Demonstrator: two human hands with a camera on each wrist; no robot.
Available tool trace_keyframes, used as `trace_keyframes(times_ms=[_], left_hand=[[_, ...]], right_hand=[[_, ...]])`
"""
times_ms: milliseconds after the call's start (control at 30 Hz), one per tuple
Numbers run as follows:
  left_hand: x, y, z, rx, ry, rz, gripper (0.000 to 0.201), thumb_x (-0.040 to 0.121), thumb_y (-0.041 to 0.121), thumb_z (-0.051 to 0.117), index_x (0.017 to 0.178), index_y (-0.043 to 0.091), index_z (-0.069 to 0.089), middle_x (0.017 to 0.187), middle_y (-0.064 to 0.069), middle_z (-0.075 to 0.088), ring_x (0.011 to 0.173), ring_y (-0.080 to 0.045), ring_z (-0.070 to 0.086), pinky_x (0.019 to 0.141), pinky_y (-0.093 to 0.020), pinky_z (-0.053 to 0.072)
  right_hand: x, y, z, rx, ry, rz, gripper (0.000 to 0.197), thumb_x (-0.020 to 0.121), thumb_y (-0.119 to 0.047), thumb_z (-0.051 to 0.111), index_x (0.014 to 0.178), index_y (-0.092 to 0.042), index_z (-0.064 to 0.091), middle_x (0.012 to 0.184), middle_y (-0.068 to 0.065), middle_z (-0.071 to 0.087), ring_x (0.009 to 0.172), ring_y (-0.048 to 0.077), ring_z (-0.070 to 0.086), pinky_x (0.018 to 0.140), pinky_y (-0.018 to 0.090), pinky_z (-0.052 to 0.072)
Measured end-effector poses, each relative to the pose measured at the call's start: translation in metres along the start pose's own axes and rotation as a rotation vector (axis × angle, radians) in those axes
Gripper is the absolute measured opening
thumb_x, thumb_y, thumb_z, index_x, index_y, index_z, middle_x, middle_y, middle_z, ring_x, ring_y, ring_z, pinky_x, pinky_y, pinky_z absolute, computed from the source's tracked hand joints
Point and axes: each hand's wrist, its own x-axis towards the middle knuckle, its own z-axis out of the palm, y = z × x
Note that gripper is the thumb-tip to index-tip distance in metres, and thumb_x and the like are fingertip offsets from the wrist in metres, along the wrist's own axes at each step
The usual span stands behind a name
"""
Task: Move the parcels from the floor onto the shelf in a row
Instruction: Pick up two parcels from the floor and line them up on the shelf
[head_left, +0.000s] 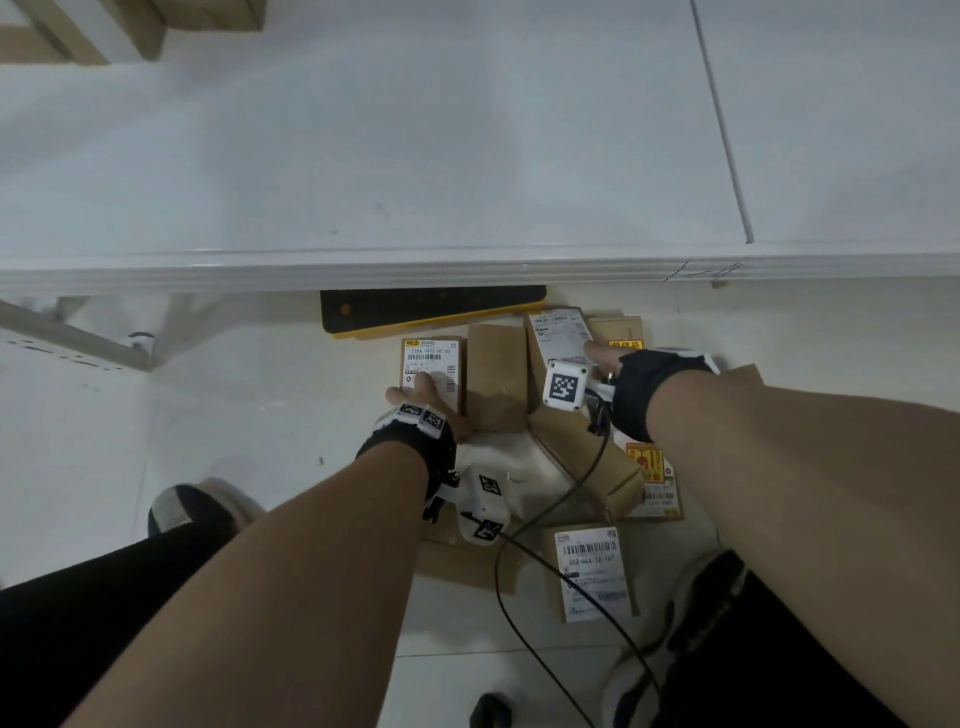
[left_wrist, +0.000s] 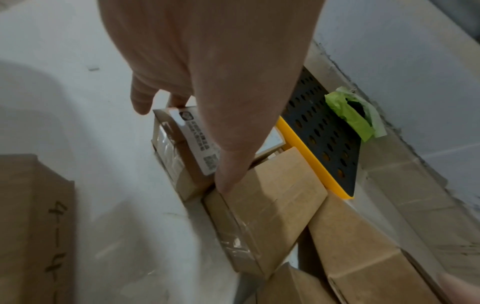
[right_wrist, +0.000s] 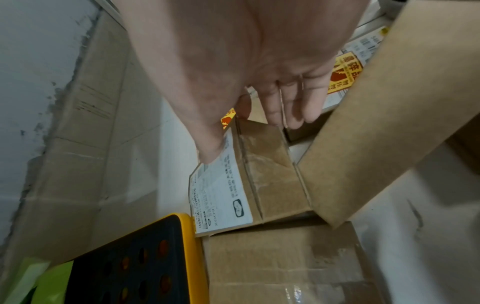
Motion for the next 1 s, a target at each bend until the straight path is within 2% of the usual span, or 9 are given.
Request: trace_keyframes(times_ms=[100, 167, 367, 533, 667, 767, 833, 933, 1000], left_hand=[[0.000, 0.000, 0.004, -0.049, 0.020, -0.052, 0.077, 0.071, 0.045, 0.074, 0.132, 0.024, 0.032, 0.128, -0.013, 0.033, 0.114, -0.043, 0.052, 0.092, -0.052, 0.044], [0.004, -0.001, 0.006, -0.065, 0.022, -0.063, 0.082, 0.069, 0.047, 0.074, 0.133, 0.025, 0.029, 0.126, -0.012, 0.033, 0.113, -0.043, 0.051, 0.093, -0.052, 0.044], [0.002, -0.008, 0.000, -0.122, 0.053, -0.097, 0.086, 0.070, 0.047, 0.071, 0.138, 0.016, 0.028, 0.133, -0.016, 0.037, 0.117, -0.041, 0.047, 0.095, -0.052, 0.041], [-0.013, -0.013, -0.010, -0.215, 0.115, -0.044, 0.079, 0.075, 0.048, 0.070, 0.134, 0.009, 0.033, 0.130, -0.018, 0.042, 0.114, -0.038, 0.048, 0.091, -0.044, 0.040], [-0.017, -0.029, -0.018, -0.476, 0.047, -0.012, 0.092, 0.048, 0.060, 0.068, 0.121, 0.013, 0.037, 0.115, -0.015, 0.057, 0.100, -0.036, 0.059, 0.085, -0.047, 0.055], [-0.022, -0.037, -0.021, -0.715, 0.000, 0.062, 0.064, 0.062, 0.047, 0.069, 0.111, 0.015, 0.042, 0.112, -0.017, 0.062, 0.086, -0.026, 0.062, 0.069, -0.039, 0.058], [-0.027, -0.040, -0.022, -0.818, -0.079, 0.098, 0.049, 0.068, 0.043, 0.070, 0.102, 0.022, 0.041, 0.112, -0.014, 0.058, 0.089, -0.025, 0.060, 0.071, -0.040, 0.058], [-0.033, -0.039, -0.024, -0.942, -0.237, 0.147, 0.054, 0.064, 0.043, 0.078, 0.099, 0.023, 0.042, 0.111, -0.011, 0.055, 0.100, -0.027, 0.060, 0.077, -0.044, 0.059], [-0.035, -0.038, -0.024, -0.983, -0.282, 0.180, 0.058, 0.056, 0.046, 0.080, 0.094, 0.025, 0.040, 0.104, -0.008, 0.055, 0.092, -0.024, 0.059, 0.072, -0.041, 0.058]], right_hand=[[0.009, 0.006, -0.001, 0.050, -0.012, 0.004, 0.041, 0.099, -0.020, 0.048, 0.135, -0.002, 0.046, 0.089, 0.010, 0.058, 0.073, 0.022, 0.056, 0.068, 0.027, 0.044], [0.007, 0.012, -0.003, 0.070, -0.029, 0.037, 0.040, 0.097, -0.026, 0.053, 0.131, -0.006, 0.050, 0.080, 0.008, 0.056, 0.065, 0.019, 0.052, 0.061, 0.026, 0.041], [-0.010, 0.015, -0.004, 0.179, -0.079, 0.053, 0.033, 0.094, -0.033, 0.057, 0.120, -0.014, 0.052, 0.081, 0.008, 0.060, 0.065, 0.017, 0.057, 0.060, 0.028, 0.048], [-0.022, 0.020, 0.003, 0.191, 0.045, 0.014, 0.051, 0.083, -0.043, 0.066, 0.124, -0.015, 0.058, 0.110, 0.007, 0.069, 0.077, 0.023, 0.067, 0.056, 0.028, 0.053], [-0.037, 0.029, 0.004, 0.264, 0.005, -0.039, 0.044, 0.082, -0.039, 0.064, 0.119, -0.016, 0.060, 0.110, 0.009, 0.069, 0.081, 0.026, 0.068, 0.056, 0.027, 0.055], [-0.046, 0.029, 0.013, 0.201, 0.002, -0.085, 0.042, 0.084, -0.033, 0.064, 0.120, -0.011, 0.061, 0.109, 0.010, 0.071, 0.085, 0.025, 0.068, 0.061, 0.028, 0.053], [-0.050, 0.026, 0.023, 0.113, 0.008, -0.102, 0.045, 0.083, -0.031, 0.065, 0.122, -0.007, 0.060, 0.108, 0.009, 0.071, 0.080, 0.022, 0.068, 0.057, 0.025, 0.049], [-0.052, 0.022, 0.042, 0.026, 0.001, -0.114, 0.048, 0.080, -0.030, 0.066, 0.121, -0.006, 0.058, 0.106, 0.010, 0.070, 0.077, 0.020, 0.067, 0.050, 0.021, 0.046], [-0.050, 0.019, 0.051, -0.040, 0.015, -0.117, 0.055, 0.075, -0.029, 0.070, 0.123, -0.006, 0.054, 0.110, 0.013, 0.067, 0.089, 0.026, 0.067, 0.056, 0.024, 0.049]])
